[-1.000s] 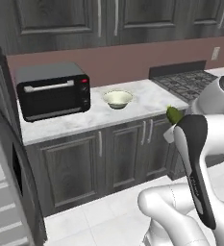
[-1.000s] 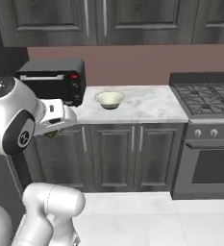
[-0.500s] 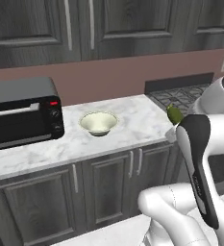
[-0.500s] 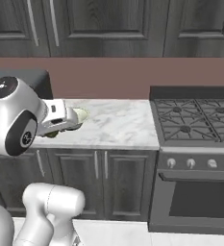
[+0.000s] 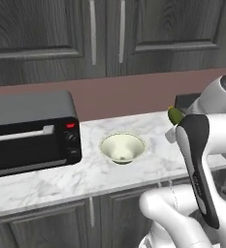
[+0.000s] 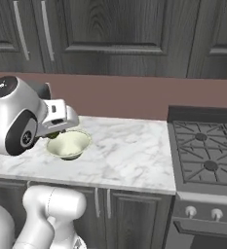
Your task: Take the kiwi, cucumber, and lemon wedge from the freezer and place them in the bowl on the counter.
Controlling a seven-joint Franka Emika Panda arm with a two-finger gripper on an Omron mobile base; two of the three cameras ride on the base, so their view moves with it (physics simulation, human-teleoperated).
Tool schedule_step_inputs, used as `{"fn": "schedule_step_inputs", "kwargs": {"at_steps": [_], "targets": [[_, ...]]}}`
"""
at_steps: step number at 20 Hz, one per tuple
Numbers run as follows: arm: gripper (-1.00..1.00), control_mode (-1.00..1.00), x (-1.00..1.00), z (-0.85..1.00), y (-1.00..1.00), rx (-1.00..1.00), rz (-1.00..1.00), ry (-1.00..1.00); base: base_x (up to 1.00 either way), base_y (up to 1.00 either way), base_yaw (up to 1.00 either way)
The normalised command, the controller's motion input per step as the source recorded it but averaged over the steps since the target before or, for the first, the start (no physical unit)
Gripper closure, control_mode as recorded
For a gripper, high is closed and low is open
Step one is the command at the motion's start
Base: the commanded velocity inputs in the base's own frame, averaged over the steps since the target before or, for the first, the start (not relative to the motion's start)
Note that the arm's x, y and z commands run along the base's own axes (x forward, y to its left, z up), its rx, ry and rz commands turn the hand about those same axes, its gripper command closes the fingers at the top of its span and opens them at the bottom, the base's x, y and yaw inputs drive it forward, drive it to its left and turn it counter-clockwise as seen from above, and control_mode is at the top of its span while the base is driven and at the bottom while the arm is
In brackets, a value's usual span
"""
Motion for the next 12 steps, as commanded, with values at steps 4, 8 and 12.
{"fn": "schedule_step_inputs", "kwargs": {"at_steps": [4,8,12], "targets": [[1.0,1.0,0.0,0.0,0.0,0.0,0.0,0.0,0.0,0.16,0.31],[1.0,-1.0,0.0,-0.55,0.25,0.0,0.28,0.03,0.0,0.0,0.0],[1.0,-1.0,0.54,-0.44,0.06,0.0,0.25,0.13,0.0,0.0,0.0]]}}
